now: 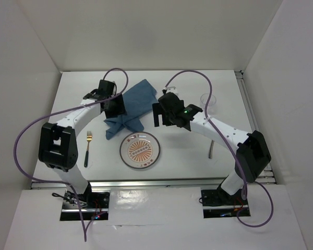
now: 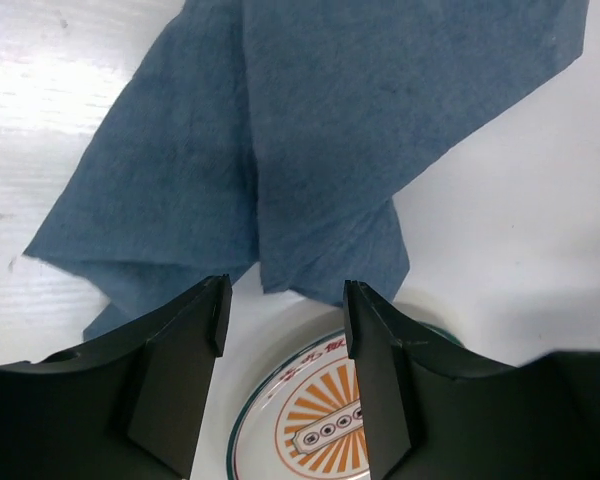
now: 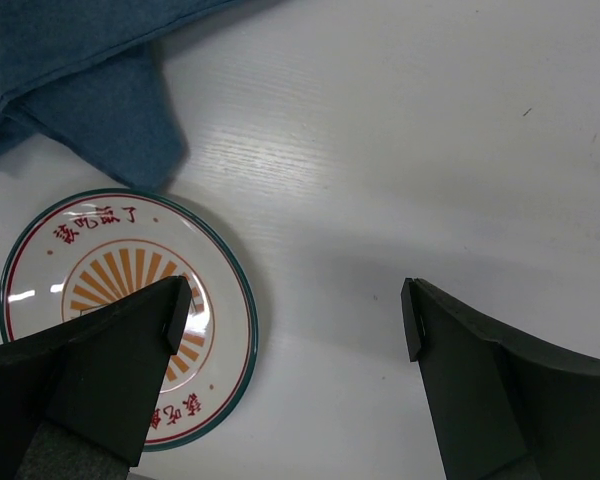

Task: Set the dinner table for one person

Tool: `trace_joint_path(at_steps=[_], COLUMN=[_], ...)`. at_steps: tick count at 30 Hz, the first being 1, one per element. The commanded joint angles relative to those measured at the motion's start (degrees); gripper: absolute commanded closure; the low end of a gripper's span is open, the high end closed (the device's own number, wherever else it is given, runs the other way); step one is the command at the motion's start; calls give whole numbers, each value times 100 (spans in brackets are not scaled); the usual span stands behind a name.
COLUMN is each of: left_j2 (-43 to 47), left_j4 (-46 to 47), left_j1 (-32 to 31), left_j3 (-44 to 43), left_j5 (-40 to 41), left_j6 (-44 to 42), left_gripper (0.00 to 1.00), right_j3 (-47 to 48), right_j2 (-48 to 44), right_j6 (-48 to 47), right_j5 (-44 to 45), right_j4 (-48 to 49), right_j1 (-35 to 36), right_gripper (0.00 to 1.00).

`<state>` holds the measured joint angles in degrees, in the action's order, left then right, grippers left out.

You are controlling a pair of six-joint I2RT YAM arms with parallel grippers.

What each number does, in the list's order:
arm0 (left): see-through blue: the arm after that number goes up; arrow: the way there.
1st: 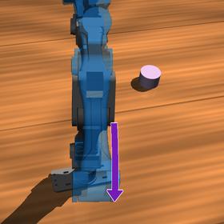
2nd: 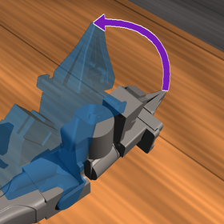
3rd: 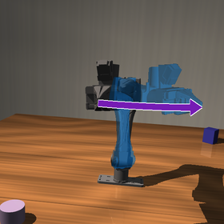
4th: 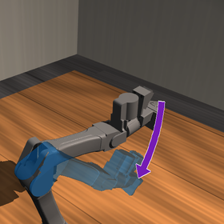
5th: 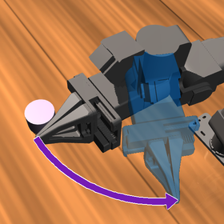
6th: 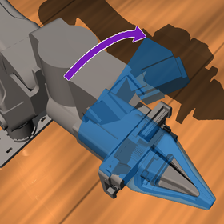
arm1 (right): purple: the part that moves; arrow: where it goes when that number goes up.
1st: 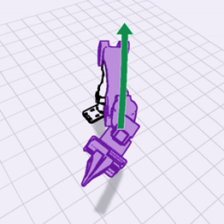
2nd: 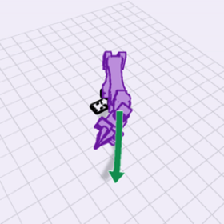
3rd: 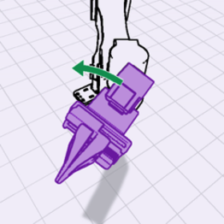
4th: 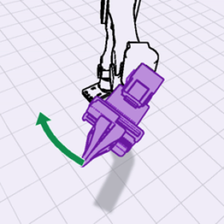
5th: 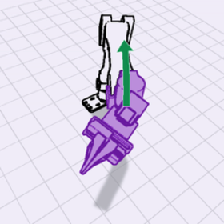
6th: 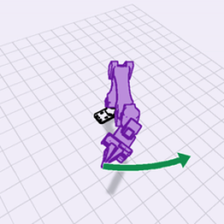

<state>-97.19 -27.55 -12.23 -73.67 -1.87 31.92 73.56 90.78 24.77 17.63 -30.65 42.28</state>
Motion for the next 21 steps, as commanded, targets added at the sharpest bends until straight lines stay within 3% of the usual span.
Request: trace_joint_path(at_steps=[1, 16, 18, 21], left_j2=[-274, -1258, -1259, -1312], left_j4=[171, -22, 47, 101], left_j1=[-183, -236, -236, -236], left_j3=[-428, -894, -895, -895], left_j5=[300, 486, 363, 48], left_j6=[60, 288, 288, 236], left_gripper=[35, 38, 47, 72], right_j3=[-8, -17, 53, 106], right_j2=[45, -70, -69, -69], right_j6=[54, 54, 54, 54], right_j5=[66, 101, 101, 222], right_j4=[130, -54, -116, -116], right_j1=[-1, -1, -1, -1], right_gripper=[0, 0, 0, 0])
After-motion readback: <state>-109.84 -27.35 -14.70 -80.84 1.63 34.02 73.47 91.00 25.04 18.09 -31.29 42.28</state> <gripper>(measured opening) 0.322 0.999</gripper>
